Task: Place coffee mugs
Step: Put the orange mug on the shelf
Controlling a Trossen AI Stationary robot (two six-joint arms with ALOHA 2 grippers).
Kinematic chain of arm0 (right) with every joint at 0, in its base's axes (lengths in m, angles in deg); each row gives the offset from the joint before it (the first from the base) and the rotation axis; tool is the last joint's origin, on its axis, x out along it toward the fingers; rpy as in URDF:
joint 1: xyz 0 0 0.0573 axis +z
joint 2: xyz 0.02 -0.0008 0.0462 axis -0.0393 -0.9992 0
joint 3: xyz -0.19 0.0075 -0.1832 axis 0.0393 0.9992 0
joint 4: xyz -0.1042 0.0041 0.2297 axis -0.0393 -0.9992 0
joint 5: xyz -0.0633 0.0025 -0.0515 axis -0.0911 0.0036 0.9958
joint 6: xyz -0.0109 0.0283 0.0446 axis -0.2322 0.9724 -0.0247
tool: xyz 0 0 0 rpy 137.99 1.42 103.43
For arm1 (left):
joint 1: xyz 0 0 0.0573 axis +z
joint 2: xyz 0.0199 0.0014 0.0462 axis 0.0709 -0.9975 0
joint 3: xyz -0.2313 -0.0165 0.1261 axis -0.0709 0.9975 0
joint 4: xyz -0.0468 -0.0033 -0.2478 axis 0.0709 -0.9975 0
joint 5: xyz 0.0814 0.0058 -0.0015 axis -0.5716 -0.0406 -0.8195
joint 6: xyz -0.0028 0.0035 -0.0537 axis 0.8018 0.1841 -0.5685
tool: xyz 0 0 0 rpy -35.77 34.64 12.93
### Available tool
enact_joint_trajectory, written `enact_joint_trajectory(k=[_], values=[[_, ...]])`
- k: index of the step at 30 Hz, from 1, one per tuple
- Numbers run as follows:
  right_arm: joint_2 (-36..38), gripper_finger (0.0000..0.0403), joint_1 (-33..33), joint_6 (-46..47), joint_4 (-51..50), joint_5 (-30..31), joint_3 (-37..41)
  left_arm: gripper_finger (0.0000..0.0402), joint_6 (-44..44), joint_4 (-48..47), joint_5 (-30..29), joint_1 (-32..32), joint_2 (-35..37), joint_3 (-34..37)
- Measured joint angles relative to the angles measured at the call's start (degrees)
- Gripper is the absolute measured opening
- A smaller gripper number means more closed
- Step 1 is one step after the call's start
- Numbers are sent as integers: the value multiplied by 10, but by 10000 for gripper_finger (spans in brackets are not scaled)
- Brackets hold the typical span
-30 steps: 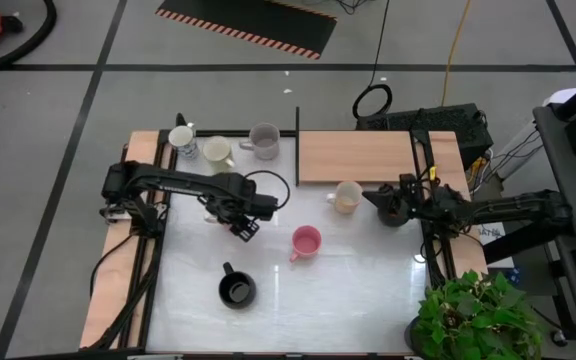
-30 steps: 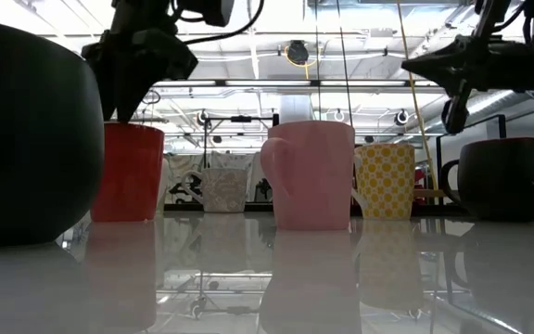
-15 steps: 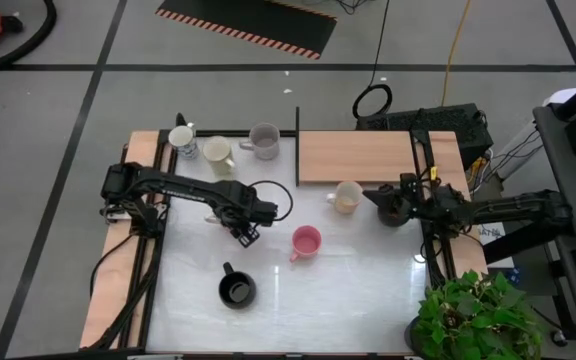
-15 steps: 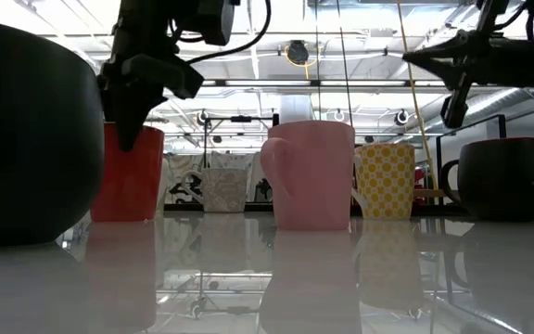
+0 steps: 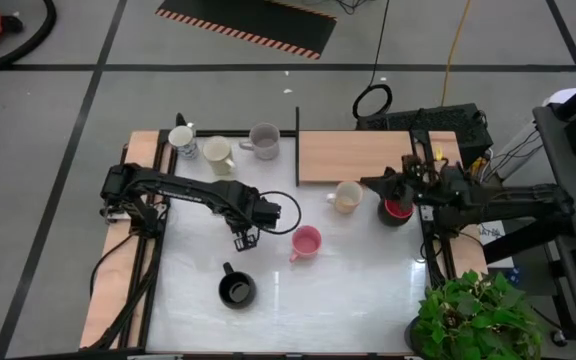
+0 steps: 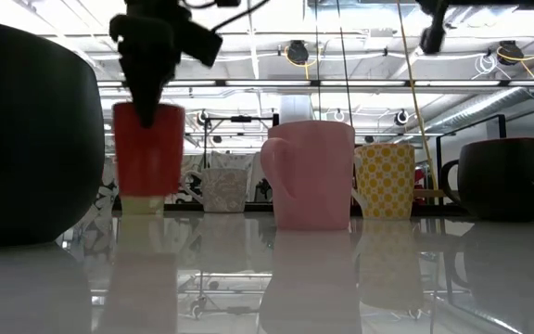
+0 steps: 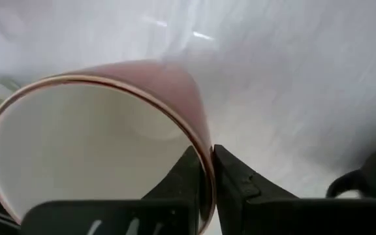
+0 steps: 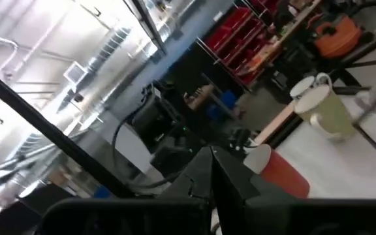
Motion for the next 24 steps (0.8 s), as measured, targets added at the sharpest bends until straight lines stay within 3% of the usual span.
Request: enact_joint_trajectory(k=[7, 16, 24], values=[[-103, 0, 0, -62, -39, -16, -121, 23, 301, -7, -5, -1, 0, -93], [-191, 0, 0, -66, -39, -75, -183, 23, 451, -13, -39, -9, 0, -192], [-235, 23, -6, -71, -106, -113, -220, 23, 626, -1, -14, -41, 0, -268]])
